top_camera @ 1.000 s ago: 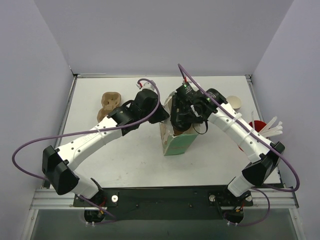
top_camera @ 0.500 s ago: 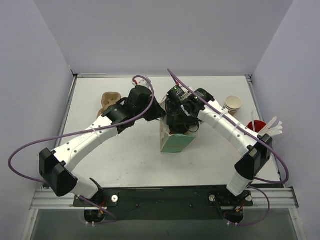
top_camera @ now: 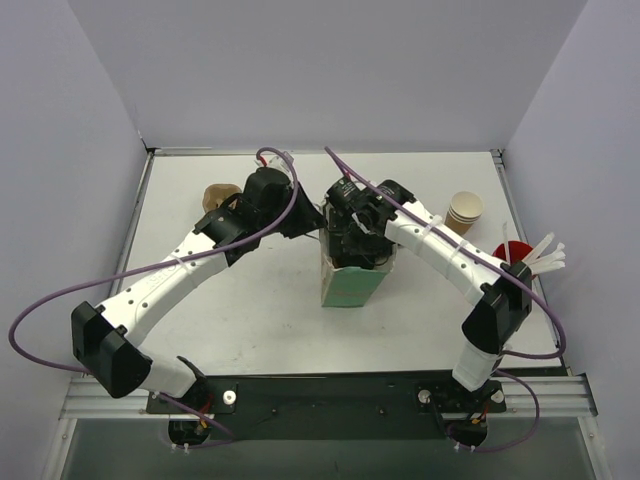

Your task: Pack the takeout coffee

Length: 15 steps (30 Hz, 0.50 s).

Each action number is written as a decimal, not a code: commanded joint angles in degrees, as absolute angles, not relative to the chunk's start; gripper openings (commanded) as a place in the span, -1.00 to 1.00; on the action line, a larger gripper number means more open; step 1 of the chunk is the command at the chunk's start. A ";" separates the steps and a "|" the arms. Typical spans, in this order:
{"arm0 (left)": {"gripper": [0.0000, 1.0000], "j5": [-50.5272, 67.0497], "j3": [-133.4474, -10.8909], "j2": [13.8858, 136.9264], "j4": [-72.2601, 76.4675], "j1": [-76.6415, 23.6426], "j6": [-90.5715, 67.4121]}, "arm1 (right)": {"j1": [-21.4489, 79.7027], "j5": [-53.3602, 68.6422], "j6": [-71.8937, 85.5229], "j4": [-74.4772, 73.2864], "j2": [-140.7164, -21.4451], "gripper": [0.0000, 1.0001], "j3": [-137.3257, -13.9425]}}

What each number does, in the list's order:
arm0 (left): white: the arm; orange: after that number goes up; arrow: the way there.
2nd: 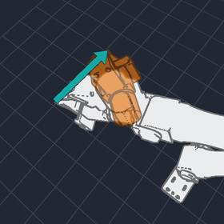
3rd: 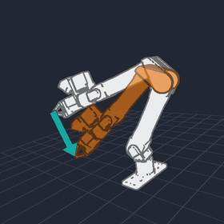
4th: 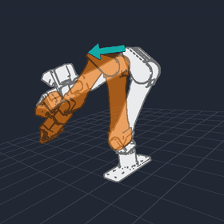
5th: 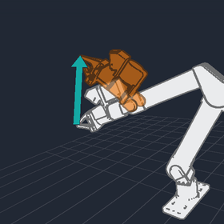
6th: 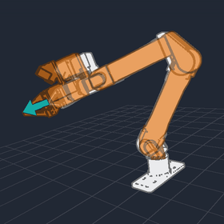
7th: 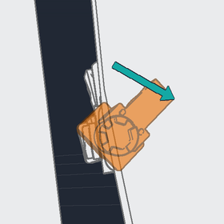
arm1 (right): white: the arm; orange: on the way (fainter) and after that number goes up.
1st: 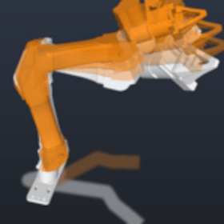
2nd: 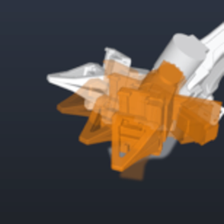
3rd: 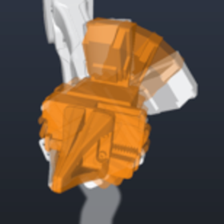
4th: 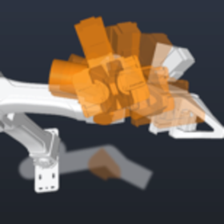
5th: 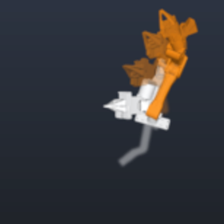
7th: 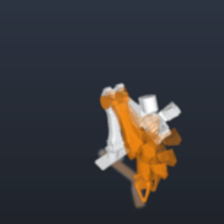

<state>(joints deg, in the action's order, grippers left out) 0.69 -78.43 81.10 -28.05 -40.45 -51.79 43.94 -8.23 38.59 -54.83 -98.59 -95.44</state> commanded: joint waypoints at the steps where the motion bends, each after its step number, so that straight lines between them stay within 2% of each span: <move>1: -0.58 3.60 -77.78 79.10 -23.91 -39.64 -50.10 | 44.30 -7.12 38.76 -56.69 -100.45 -0.56 -94.84; 5: -0.76 3.43 -77.87 79.89 -24.61 -39.46 -49.31 | 44.21 -5.89 38.50 -56.69 -101.07 -0.57 -94.48; 7: -0.94 3.43 -77.96 80.42 -25.22 -39.29 -49.22 | 44.21 -5.63 38.50 -56.78 -101.07 -0.56 -94.48; 9: -1.00 3.25 -77.87 80.60 -25.58 -39.29 -49.13 | 44.12 -5.54 38.41 -56.95 -101.16 -0.56 -94.48; 15: -1.00 1.50 -77.70 80.77 -26.45 -39.29 -50.01 | 44.21 -5.62 38.23 -58.36 -99.76 -0.59 -94.75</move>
